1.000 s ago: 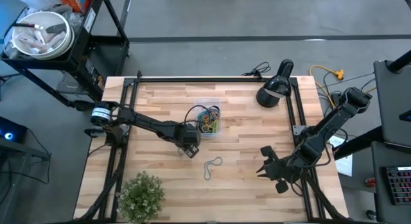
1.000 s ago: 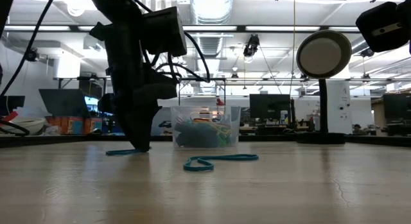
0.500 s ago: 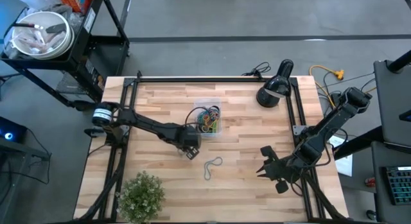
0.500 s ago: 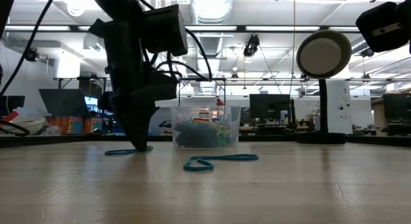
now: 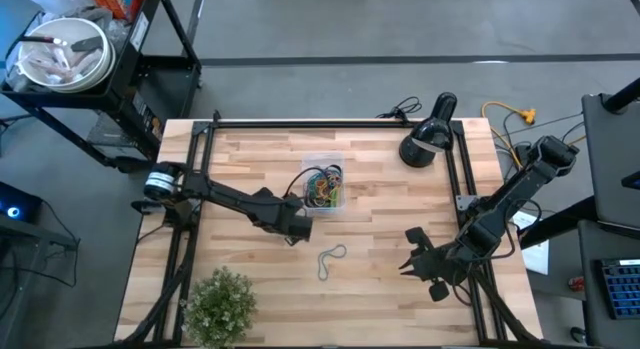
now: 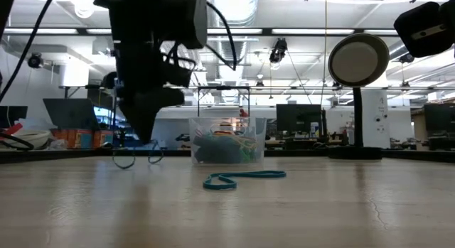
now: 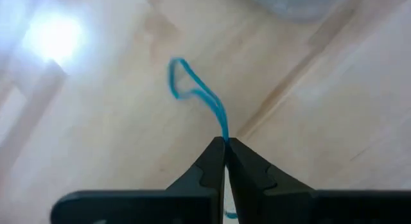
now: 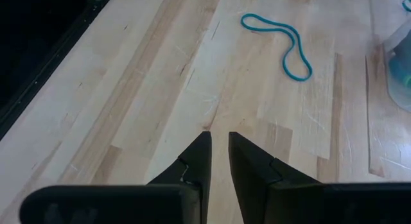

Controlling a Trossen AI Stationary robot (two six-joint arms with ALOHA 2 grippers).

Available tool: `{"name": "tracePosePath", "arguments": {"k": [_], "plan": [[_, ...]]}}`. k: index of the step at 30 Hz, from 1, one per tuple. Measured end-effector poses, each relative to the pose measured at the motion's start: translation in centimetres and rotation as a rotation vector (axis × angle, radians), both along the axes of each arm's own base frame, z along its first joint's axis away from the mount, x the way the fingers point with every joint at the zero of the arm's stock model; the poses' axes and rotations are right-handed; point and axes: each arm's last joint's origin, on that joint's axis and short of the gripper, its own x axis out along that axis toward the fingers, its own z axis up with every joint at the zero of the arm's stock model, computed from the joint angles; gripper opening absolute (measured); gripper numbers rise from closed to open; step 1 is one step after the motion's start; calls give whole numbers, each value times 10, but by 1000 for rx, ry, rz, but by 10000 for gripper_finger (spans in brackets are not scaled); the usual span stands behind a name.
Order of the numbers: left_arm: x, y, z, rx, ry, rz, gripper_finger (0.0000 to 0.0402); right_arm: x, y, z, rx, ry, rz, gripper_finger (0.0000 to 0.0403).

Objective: Pick and place rubber bands into bin
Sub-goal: Put the blue rubber band into the transparent bin

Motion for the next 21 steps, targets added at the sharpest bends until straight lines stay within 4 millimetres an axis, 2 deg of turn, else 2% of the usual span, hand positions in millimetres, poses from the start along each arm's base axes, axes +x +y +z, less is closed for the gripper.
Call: {"name": "tracePosePath", "arguments": {"k": [6, 21], "plan": [[3, -4, 18, 82, -8, -16, 0, 0, 0, 0, -11, -10, -8, 47], [17, 1, 72, 252, -53, -55, 0, 0, -1, 0, -25, -18, -6, 47]]}}
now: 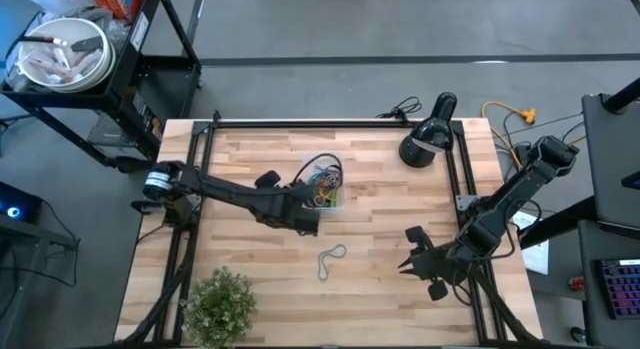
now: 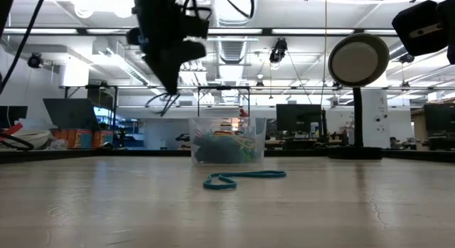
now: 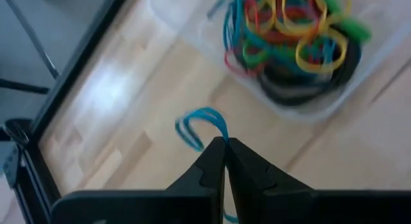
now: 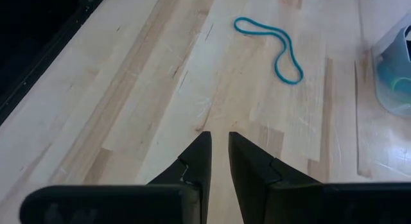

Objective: Pick and place rubber bands into bin
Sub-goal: Put the blue rubber band into the transparent bin

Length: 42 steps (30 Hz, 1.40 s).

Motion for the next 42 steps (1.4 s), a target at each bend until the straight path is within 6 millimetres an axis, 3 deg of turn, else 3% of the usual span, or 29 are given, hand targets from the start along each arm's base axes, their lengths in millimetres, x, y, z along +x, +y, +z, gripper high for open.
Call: {"name": "tracePosePath", "arguments": {"k": [8, 16, 22, 29, 34, 42], "plan": [[16, 19, 23, 50, -72, -40, 0, 1, 1, 1, -1, -11, 9, 47], [36, 44, 30, 63, -179, -111, 0, 1, 0, 1, -8, -15, 14, 47], [41, 62, 27, 43, -200, -106, 0, 1, 0, 1, -9, -16, 13, 47], [52, 78, 12, 0, -185, -130, 0, 1, 0, 1, -17, -24, 6, 47], [60, 84, -5, -20, -153, -136, 0, 2, 0, 1, -15, -27, 3, 48], [61, 86, -4, -18, -154, -134, 0, 1, 0, 1, -15, -27, 3, 47]]}}
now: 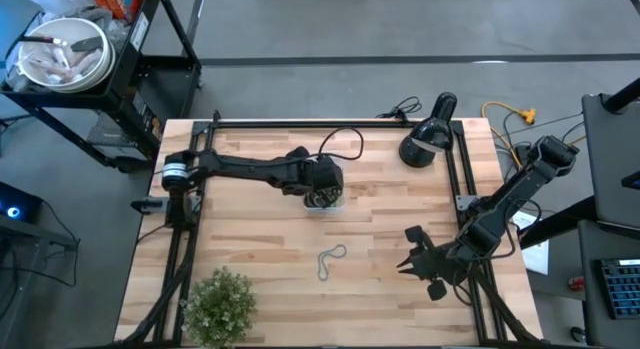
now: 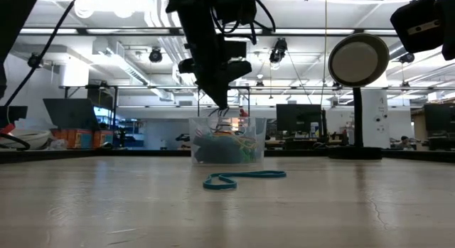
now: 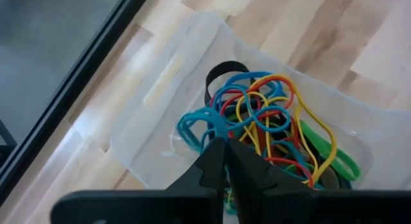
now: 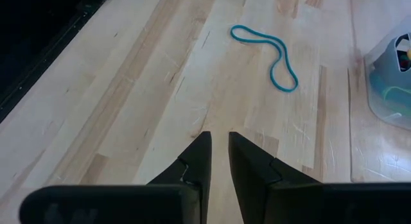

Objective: Pick and place rubber bands into bin
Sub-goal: Put the blue rubber band into the transparent bin

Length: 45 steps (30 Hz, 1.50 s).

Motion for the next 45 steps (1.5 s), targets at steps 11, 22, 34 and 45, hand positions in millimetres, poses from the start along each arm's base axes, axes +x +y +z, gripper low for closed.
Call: {"name": "tracePosePath", "arguments": {"k": [11, 22, 34, 45], "plan": [[2, 0, 1, 9, -8, -16, 96, 0, 0, -1, -2, 3, 0, 48], [-9, -38, 37, 2, -86, -164, 148, -9, -5, -10, 14, 168, 12, 48], [-40, -106, 66, 113, -115, -295, 148, -31, -26, -26, -11, 458, -310, 68], [-57, -161, 67, 112, -117, -451, 148, -42, -36, -44, 12, 550, -431, 122]]}}
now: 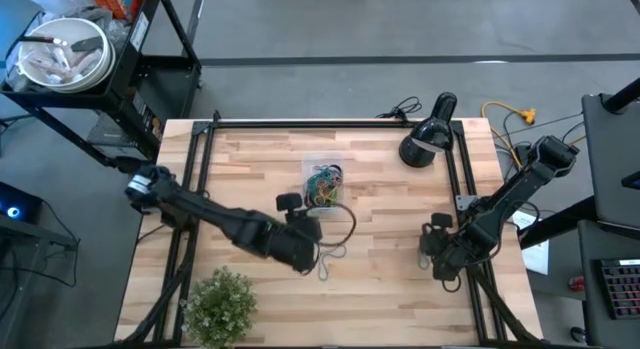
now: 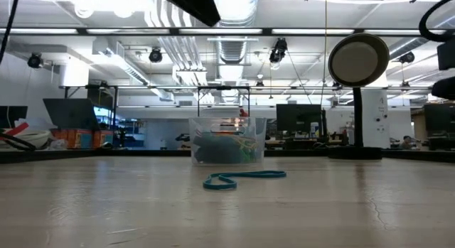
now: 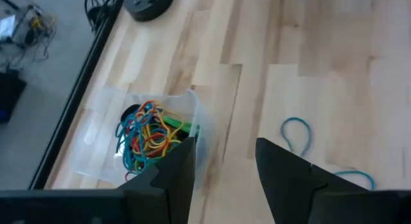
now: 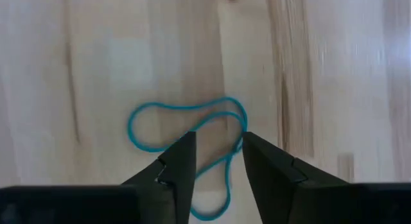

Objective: Pick and place rubber bands into bin
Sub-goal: Put the blue rubber band into the transparent bin

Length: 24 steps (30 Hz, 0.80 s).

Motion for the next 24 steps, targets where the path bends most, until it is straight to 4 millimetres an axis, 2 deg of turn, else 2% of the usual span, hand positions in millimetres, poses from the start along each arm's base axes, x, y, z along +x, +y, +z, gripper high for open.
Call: {"name": "tracePosePath", "arguments": {"k": [9, 18, 24], "plan": [[-16, -37, 1, 58, -35, -70, 148, -8, -10, -16, -3, 56, -115, 123], [-24, -52, 2, 53, -67, -70, 148, -1, -13, -17, 39, 37, -160, 110], [-29, -61, 1, 34, -77, -82, 148, 2, -20, -25, 96, 70, -183, 103]]}}
